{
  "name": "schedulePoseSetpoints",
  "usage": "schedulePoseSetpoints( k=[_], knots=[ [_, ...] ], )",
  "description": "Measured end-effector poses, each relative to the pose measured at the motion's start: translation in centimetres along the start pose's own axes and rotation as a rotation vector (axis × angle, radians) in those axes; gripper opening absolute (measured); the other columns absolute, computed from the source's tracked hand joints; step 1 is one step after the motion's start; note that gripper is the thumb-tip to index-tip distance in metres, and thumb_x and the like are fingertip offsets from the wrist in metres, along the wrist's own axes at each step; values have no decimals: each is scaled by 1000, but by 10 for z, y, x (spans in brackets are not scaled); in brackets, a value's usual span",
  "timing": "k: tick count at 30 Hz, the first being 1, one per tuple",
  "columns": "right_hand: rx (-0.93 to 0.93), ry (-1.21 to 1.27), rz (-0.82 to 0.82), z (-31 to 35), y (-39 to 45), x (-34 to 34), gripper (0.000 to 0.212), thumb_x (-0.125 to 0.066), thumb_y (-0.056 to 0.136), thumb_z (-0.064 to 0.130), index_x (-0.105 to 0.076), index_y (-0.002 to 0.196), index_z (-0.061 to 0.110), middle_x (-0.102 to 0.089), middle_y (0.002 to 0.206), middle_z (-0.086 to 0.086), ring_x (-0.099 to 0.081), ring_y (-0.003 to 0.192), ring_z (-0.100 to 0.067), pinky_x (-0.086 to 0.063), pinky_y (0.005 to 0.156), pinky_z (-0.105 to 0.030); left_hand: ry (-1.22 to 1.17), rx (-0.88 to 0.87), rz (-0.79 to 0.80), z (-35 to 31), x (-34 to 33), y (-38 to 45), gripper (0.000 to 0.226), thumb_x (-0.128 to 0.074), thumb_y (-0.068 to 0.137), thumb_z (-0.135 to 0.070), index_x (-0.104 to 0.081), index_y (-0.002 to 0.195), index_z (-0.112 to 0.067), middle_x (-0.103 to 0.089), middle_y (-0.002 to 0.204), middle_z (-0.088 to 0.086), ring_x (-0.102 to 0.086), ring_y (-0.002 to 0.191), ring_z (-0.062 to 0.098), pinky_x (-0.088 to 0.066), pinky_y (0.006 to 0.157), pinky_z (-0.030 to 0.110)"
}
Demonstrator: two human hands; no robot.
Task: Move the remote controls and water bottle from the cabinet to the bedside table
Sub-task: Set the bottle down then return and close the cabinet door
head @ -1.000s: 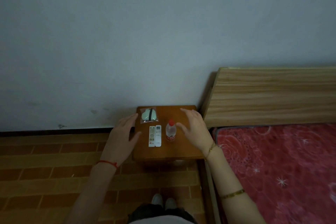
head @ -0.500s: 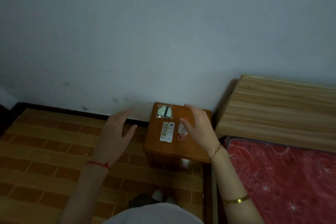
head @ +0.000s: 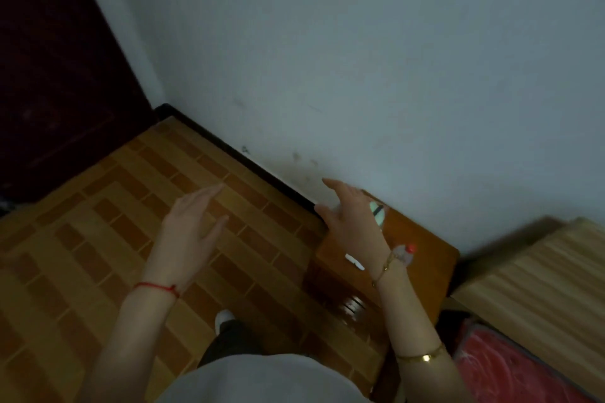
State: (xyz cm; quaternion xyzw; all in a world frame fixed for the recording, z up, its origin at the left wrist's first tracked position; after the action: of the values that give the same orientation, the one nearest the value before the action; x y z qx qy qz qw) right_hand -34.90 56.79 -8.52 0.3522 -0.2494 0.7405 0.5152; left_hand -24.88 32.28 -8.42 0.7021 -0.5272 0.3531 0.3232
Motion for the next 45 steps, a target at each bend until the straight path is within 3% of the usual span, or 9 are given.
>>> schedulePoseSetpoints(
  k=[5, 10, 13, 16, 24, 31, 34, 39, 45],
  knots=[
    [165, -32, 141, 64, 47, -51, 50, -53, 99, 33, -40, 146, 20, -48, 147, 1, -36, 140, -18, -30, 115, -32, 6, 147, -116, 66, 41, -10, 56, -62, 90, -27, -43, 143, -22, -51, 142, 6, -46, 131, 24, -41, 108, 43],
    [299, 0, 266, 151, 95, -113, 46, -57, 98, 26, -44, 142, 19, -52, 143, -1, -41, 137, -21, -34, 113, -33, 42, 297, -245, 136, 93, -21, 56, -63, 90, -24, -45, 142, -19, -53, 139, 8, -46, 131, 24, -30, 108, 29],
    [385, 15, 352, 202, 116, -151, 43, -57, 98, 22, -48, 139, 16, -55, 138, -3, -44, 133, -22, -31, 113, -30, 51, 387, -300, 173, 122, -30, 56, -64, 89, -23, -46, 141, -18, -55, 138, 10, -47, 130, 26, -33, 108, 31],
    [442, 61, 406, 248, 132, -190, 48, -58, 96, 30, -44, 143, 24, -52, 142, 3, -41, 137, -20, -38, 114, -41, 78, 488, -340, 207, 146, -42, 54, -65, 88, -22, -48, 140, -17, -56, 136, 12, -47, 130, 29, -34, 107, 32],
    [630, 34, 614, 340, 148, -275, 54, -55, 97, 35, -36, 146, 27, -42, 151, 5, -33, 143, -14, -22, 110, -25, 145, 749, -485, 263, 190, -78, 54, -65, 88, -22, -48, 140, -16, -58, 134, 13, -49, 128, 28, -38, 106, 34],
    [784, 42, 798, 408, 163, -340, 53, -52, 98, 39, -36, 148, 28, -40, 153, 6, -30, 144, -12, -24, 114, -28, 148, 927, -572, 310, 214, -95, 56, -65, 88, -26, -47, 140, -20, -56, 136, 9, -48, 130, 25, -36, 107, 31],
    [855, 34, 843, 440, 175, -370, 54, -52, 98, 39, -36, 148, 28, -40, 153, 6, -28, 146, -16, -25, 116, -32, 170, 979, -609, 334, 225, -91, 56, -66, 88, -25, -48, 140, -18, -58, 134, 9, -50, 127, 26, -38, 105, 31],
    [965, 23, 914, 505, 206, -414, 52, -53, 98, 36, -38, 147, 26, -41, 152, 7, -28, 145, -14, -16, 109, -20, 193, 1081, -678, 376, 255, -72, 56, -66, 87, -24, -48, 140, -17, -59, 132, 8, -50, 127, 25, -35, 104, 27],
    [1090, 41, 978, 588, 248, -465, 50, -56, 97, 34, -43, 144, 25, -47, 147, 7, -34, 142, -14, -24, 114, -26, 217, 1175, -787, 425, 301, -43, 55, -63, 89, -28, -47, 140, -18, -58, 134, 9, -50, 128, 26, -41, 106, 35]
  ],
)
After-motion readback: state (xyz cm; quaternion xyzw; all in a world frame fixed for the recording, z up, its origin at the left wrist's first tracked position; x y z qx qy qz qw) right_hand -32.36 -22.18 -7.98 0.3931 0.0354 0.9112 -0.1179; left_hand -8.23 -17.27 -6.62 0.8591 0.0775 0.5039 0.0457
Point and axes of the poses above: each hand's wrist, its own y-axis towards the middle knuckle, its own x-axis out of the back of the hand, z = x × y, the point moved 3 cm from there along y, towards the middle knuckle
